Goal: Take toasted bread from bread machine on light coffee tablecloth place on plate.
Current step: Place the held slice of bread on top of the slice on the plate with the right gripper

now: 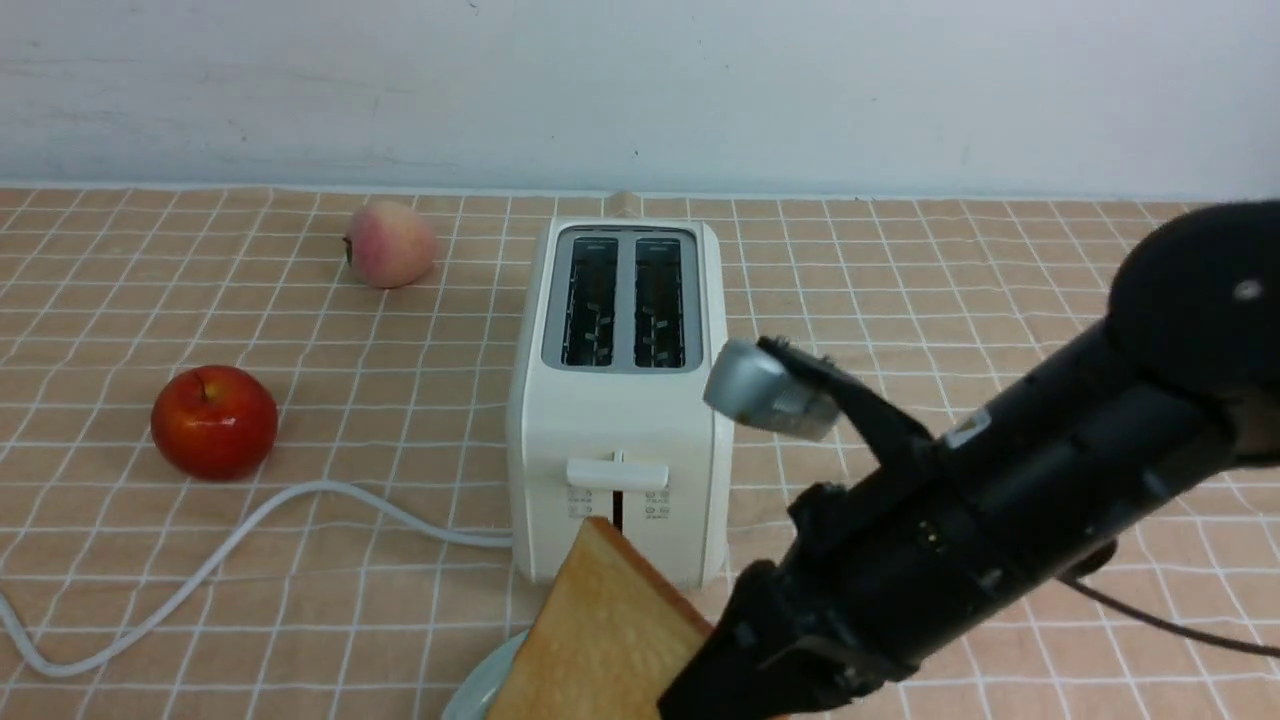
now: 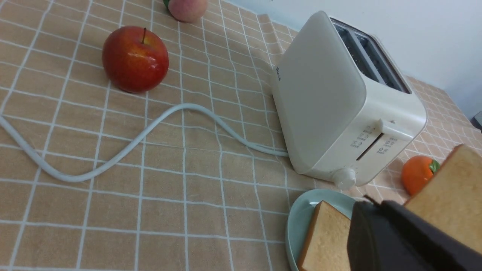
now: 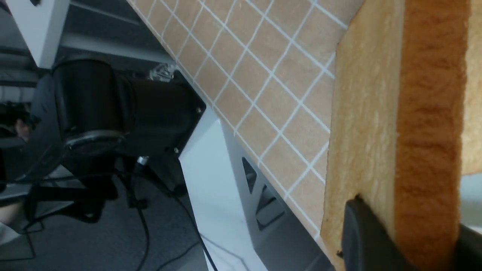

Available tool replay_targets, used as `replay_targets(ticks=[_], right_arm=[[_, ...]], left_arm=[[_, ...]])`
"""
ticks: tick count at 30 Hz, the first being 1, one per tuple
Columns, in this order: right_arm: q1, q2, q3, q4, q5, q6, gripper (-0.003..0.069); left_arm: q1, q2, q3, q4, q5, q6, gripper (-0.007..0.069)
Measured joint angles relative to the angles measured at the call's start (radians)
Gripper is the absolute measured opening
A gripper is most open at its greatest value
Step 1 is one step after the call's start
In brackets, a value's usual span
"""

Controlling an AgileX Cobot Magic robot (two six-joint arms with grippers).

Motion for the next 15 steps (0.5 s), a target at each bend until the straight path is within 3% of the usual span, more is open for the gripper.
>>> replay_targets(ticks=[5, 10, 14, 15], right_arm=[[0.0, 0.125, 0.008, 0.112, -0.014, -0.052, 0.0123], [0.001, 0.206, 0.008, 0.123, -0.022, -0.057, 0.0166], [0.004, 0.234, 0.008, 0.093, -0.048, -0.057, 0.0265], [0.005, 0.234, 0.008, 0.075, -0.061, -0.057, 0.0323]], left_arm=[[0.0, 0.0, 0.0, -0.003, 0.0, -0.001, -0.0014], [0.0, 0.0, 0.0, -0.015, 0.0, -0.001, -0.0014], [0.0, 0.0, 0.0, -0.016, 0.0, -0.001, -0.0014], [0.0, 0.0, 0.0, -0.017, 0.0, -0.001, -0.0014]])
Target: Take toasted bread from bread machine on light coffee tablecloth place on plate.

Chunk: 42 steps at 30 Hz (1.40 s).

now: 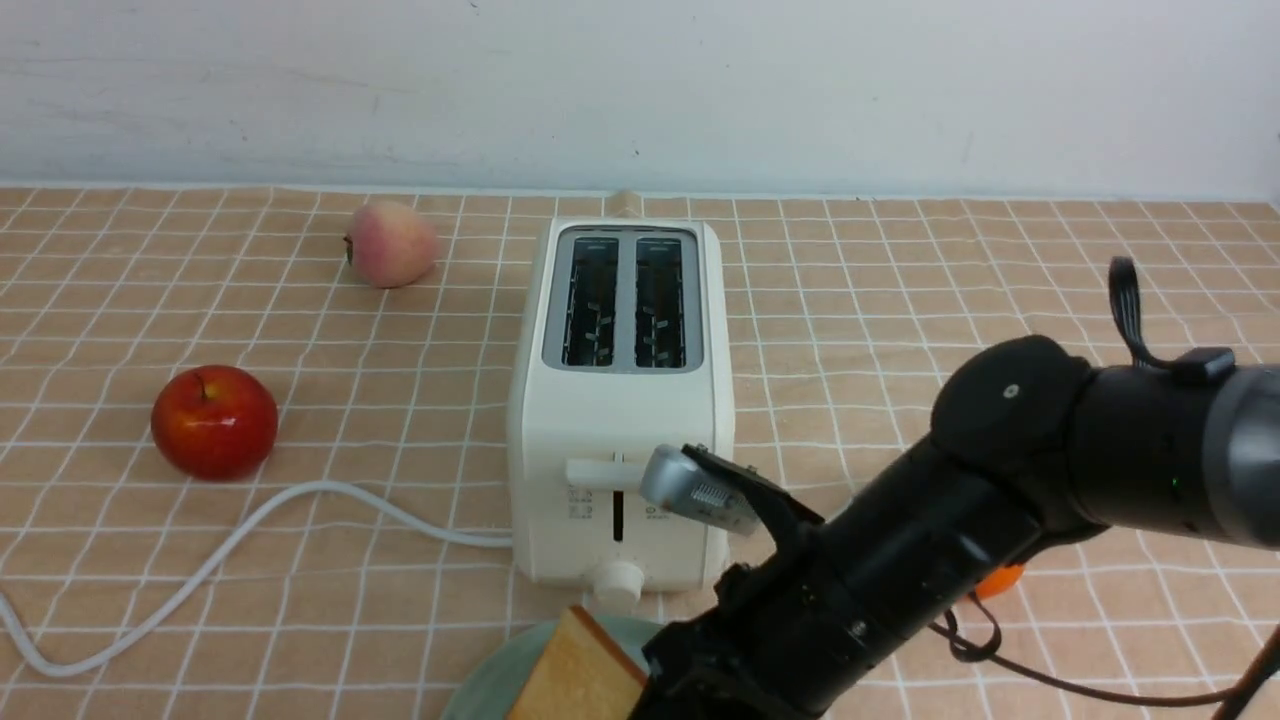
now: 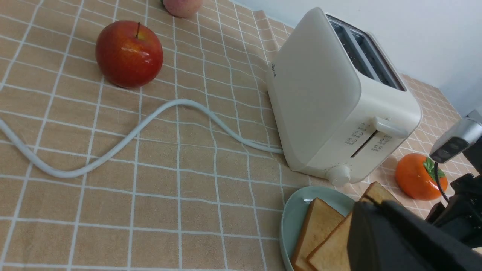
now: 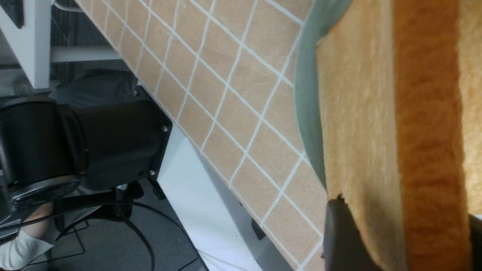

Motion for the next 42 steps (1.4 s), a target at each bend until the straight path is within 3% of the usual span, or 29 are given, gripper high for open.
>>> replay_targets(ticks=[5, 6, 9, 12, 13, 14, 16, 19, 21, 24, 26, 32, 42], right_arm=[[0.002, -0.005, -0.001, -0.119, -0.023, 0.025, 0.0498], [0.002, -0.007, -0.002, -0.119, -0.024, 0.025, 0.0505], [0.002, -0.037, -0.039, -0.278, -0.024, 0.085, 0.0591], [-0.001, -0.066, -0.082, -0.41, -0.013, 0.174, 0.0608], [-0.012, -0.098, -0.127, -0.508, 0.014, 0.278, 0.0601], [-0.014, -0.098, -0.127, -0.517, 0.018, 0.291, 0.0597], [-0.029, -0.161, -0.185, -0.643, 0.07, 0.432, 0.0536], [-0.034, -0.258, -0.223, -0.748, 0.114, 0.517, 0.0402], [-0.034, -0.32, -0.224, -0.772, 0.127, 0.545, 0.031], [-0.034, -0.49, -0.216, -0.795, 0.137, 0.578, 0.0087], [-0.034, -0.619, -0.193, -0.816, 0.104, 0.592, 0.0001], [-0.034, -1.06, -0.004, -0.989, -0.103, 0.628, -0.0017], [-0.034, -1.715, 0.569, -1.436, -0.661, 0.902, -0.0008]], left_arm=[[0.0, 0.0, 0.0, -0.001, 0.0, 0.0, -0.0014], [0.0, 0.0, 0.0, -0.001, 0.0, 0.0, -0.0014], [0.0, 0.0, 0.0, -0.001, 0.0, -0.001, -0.0014], [0.0, 0.0, 0.0, -0.002, 0.0, -0.001, -0.0014], [0.0, 0.0, 0.0, -0.002, -0.001, -0.001, -0.0014], [0.0, 0.0, 0.0, -0.002, -0.001, -0.001, -0.0014], [0.0, 0.0, 0.0, -0.002, -0.016, -0.001, -0.0014], [0.0, 0.0, 0.001, -0.002, -0.069, -0.001, -0.0014], [0.0, 0.0, 0.003, -0.002, -0.1, -0.001, -0.0014], [0.0, 0.0, 0.035, -0.002, -0.206, -0.001, -0.0014], [0.0, 0.0, 0.067, -0.002, -0.271, -0.001, -0.0014], [0.0, 0.0, 0.191, -0.002, -0.459, -0.002, -0.0014], [0.0, 0.0, 0.281, -0.001, -0.576, -0.002, -0.0014]])
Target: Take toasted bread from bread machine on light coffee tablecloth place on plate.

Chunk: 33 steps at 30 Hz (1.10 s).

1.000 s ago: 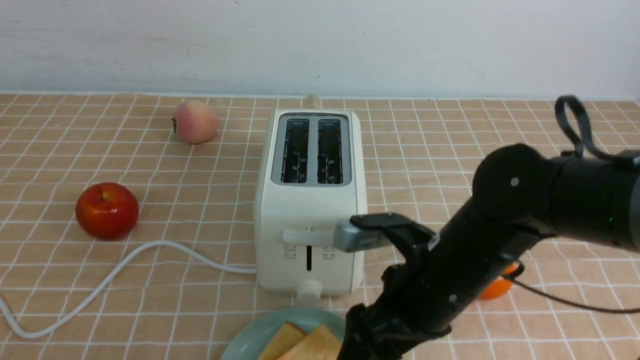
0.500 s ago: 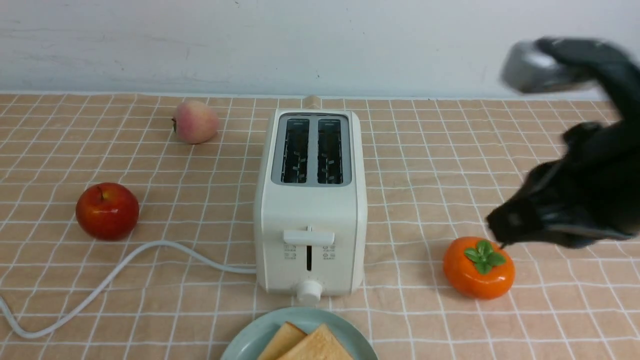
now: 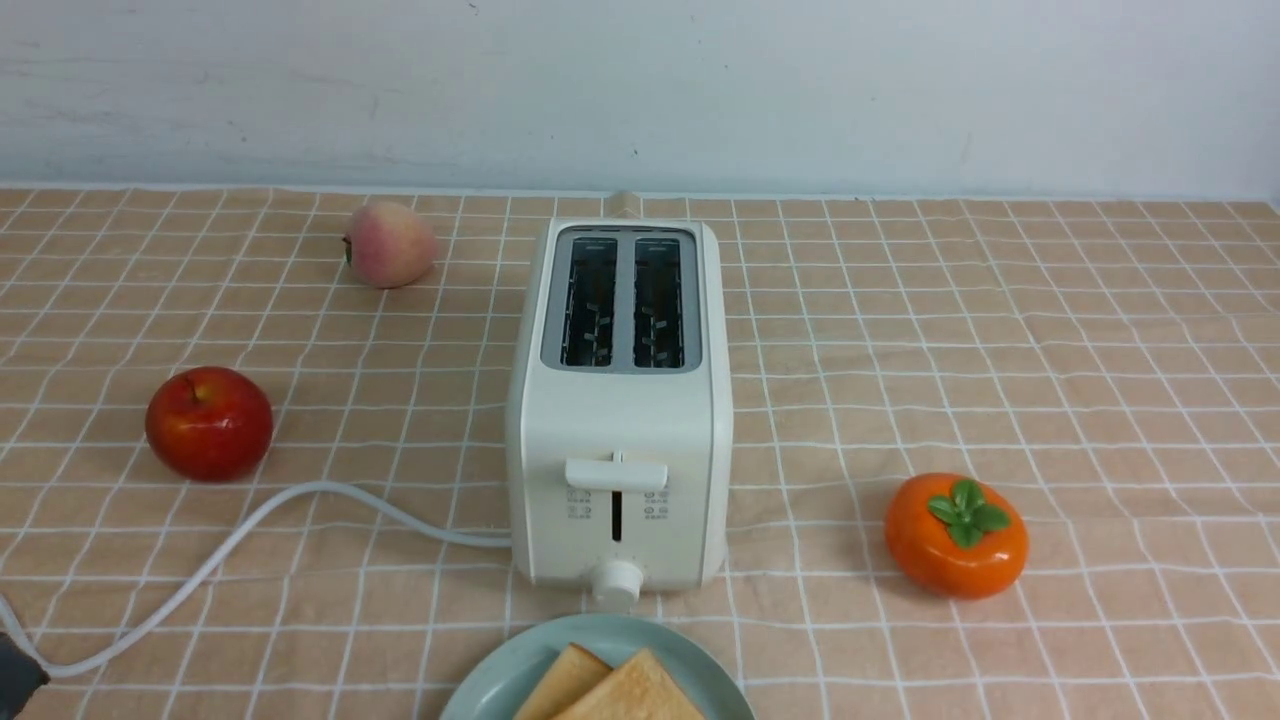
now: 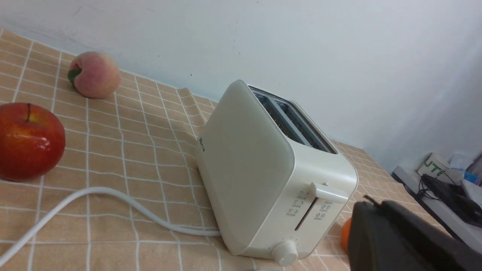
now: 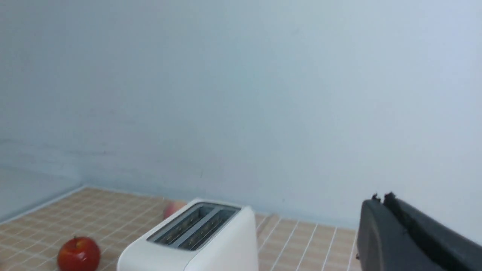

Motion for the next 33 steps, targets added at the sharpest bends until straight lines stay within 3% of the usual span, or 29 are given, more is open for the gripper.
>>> replay_targets(ticks=[9, 16, 33], right_arm=[[0.0, -0.052, 0.099, -0.311, -0.116, 0.079, -0.0003], [0.0, -0.052, 0.099, -0.433, -0.126, 0.098, 0.0003], [0.0, -0.052, 0.099, -0.476, -0.137, 0.102, 0.0022]], left_arm=[[0.0, 0.0, 0.001, 0.002, -0.005, -0.001, -0.0014], [0.0, 0.0, 0.001, 0.002, -0.006, -0.001, -0.0014], [0.001, 0.0, 0.032, 0.015, -0.02, 0.023, -0.0011]])
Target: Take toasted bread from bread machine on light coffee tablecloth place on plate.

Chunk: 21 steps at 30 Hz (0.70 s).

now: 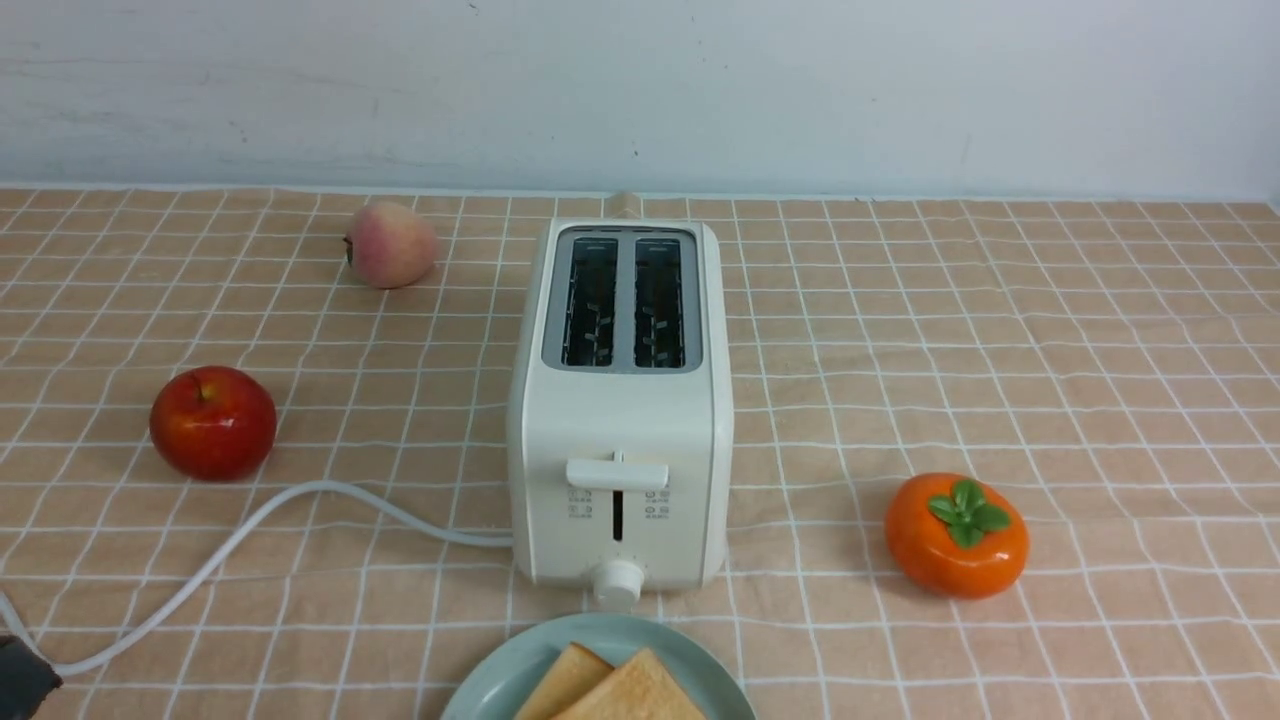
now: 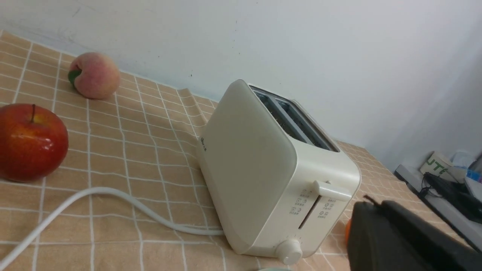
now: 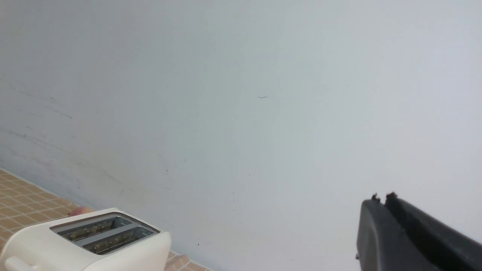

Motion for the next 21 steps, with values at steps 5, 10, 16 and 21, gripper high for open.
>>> replay_targets(ticks=[5, 10, 16, 21], right_arm=[[0.0, 0.0, 0.0, 0.0, 0.0, 0.0, 0.0027], [0.0, 0.0, 0.0, 0.0, -0.005, 0.0, 0.0034], [0.0, 0.0, 0.0, -0.001, -0.007, 0.0, 0.004], [0.0, 0.0, 0.0, -0.003, -0.007, 0.0, 0.0047]], left_arm=[[0.106, 0.0, 0.095, -0.072, -0.031, 0.125, -0.0008], [0.306, 0.0, 0.205, -0.138, -0.048, 0.244, -0.0003], [0.401, 0.0, 0.215, -0.137, 0.062, 0.265, 0.0], [0.401, 0.0, 0.216, -0.167, 0.076, 0.267, 0.0002]])
